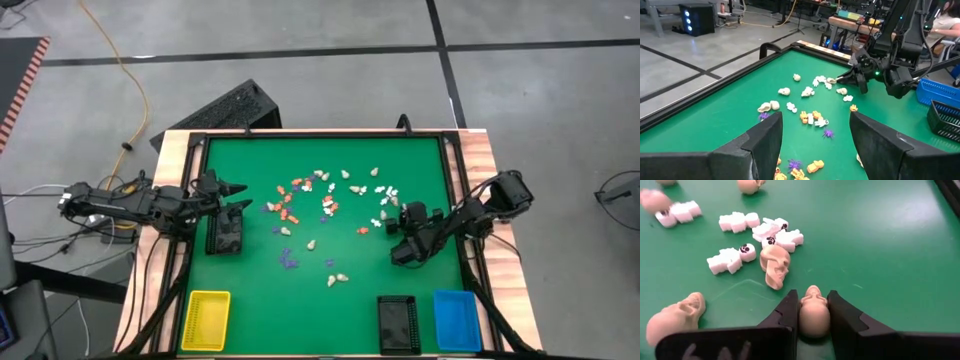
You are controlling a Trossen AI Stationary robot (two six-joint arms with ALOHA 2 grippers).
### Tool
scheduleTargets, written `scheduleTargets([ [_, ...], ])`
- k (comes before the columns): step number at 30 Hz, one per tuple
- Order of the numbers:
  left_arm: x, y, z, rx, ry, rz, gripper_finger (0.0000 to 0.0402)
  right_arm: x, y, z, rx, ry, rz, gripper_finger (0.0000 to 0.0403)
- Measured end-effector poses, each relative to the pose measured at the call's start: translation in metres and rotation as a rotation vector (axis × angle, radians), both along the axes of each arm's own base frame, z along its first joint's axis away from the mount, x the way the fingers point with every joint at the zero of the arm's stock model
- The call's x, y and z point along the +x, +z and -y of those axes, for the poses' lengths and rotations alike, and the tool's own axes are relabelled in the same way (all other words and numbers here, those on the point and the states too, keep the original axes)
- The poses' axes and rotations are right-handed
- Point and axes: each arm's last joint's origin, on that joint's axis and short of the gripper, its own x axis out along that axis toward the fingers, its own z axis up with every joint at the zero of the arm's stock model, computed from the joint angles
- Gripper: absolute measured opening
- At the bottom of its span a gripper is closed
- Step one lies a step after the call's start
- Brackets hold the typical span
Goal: Sort Halloween decoration
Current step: Put the white skull toy into the blue basket
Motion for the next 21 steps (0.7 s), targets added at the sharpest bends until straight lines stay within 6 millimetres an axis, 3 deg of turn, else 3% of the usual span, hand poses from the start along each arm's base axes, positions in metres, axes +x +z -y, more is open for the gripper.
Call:
scheduleTargets([
  [10,0.0,0.0,0.0,0.0,-0.004,0.0,0.0221,-0.006,0.056,0.0,0.146,0.095,-0.02,0.0087],
  [21,0.0,0.0,0.0,0.0,-0.005,0.0,0.0221,-0.028,0.102,-0.011,0.692,0.362,0.023,0.0092],
])
